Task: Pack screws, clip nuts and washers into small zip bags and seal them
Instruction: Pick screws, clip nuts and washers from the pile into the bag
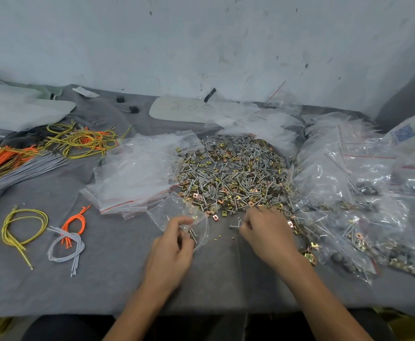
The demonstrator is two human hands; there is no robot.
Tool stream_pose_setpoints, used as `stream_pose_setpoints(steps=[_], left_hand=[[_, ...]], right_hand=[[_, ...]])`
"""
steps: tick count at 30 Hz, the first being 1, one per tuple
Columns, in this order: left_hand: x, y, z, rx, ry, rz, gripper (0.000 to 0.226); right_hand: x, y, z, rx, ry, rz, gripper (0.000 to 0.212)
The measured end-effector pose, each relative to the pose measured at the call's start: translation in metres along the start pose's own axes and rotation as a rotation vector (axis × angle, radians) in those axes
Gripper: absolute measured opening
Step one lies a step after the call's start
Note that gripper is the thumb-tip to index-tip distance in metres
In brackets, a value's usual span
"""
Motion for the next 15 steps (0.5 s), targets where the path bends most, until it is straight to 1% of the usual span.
stream_pose_setpoints(steps=[2, 4, 6, 7, 10, 13, 15], left_hand=[[0.000, -0.001, 0.000, -0.005, -0.001, 0.001, 0.028], [0.000, -0.001, 0.000, -0.010, -0.004, 0.000, 0.028], [0.000, 0.000, -0.001, -0.013, -0.001, -0.002, 0.028], [0.000, 0.000, -0.001, -0.011, -0.001, 0.000, 0.029], [0.000, -0.002, 0.002, -0.012, 0.016, 0.011, 0.028], [0.002, -0.008, 0.007, -0.003, 0.048, 0.072, 0.025], [0.003, -0.010, 0.009, 0.008, 0.061, 0.090, 0.025]], right_hand=[[0.009, -0.003, -0.002, -0.232, 0.005, -0.034, 0.008], [0.021, -0.002, -0.013, -0.464, 0.005, -0.119, 0.009], [0.033, 0.000, -0.032, -0.581, -0.044, -0.153, 0.007], [0.037, 0.000, -0.043, -0.608, -0.080, -0.143, 0.004], [0.040, -0.002, -0.071, -0.553, -0.191, 0.011, 0.004], [0.040, -0.006, -0.087, -0.439, -0.227, 0.204, 0.003], [0.040, -0.005, -0.090, -0.405, -0.243, 0.299, 0.005]])
Point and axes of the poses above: each hand's wrist, its own x-axis away from the middle knuckle, its own y-axis out of the palm, z = x × y, the point moved 7 cm from there along -x, towards the middle knuckle, and after that the axes turned 5 degrees about y, right-handed, at the moved point
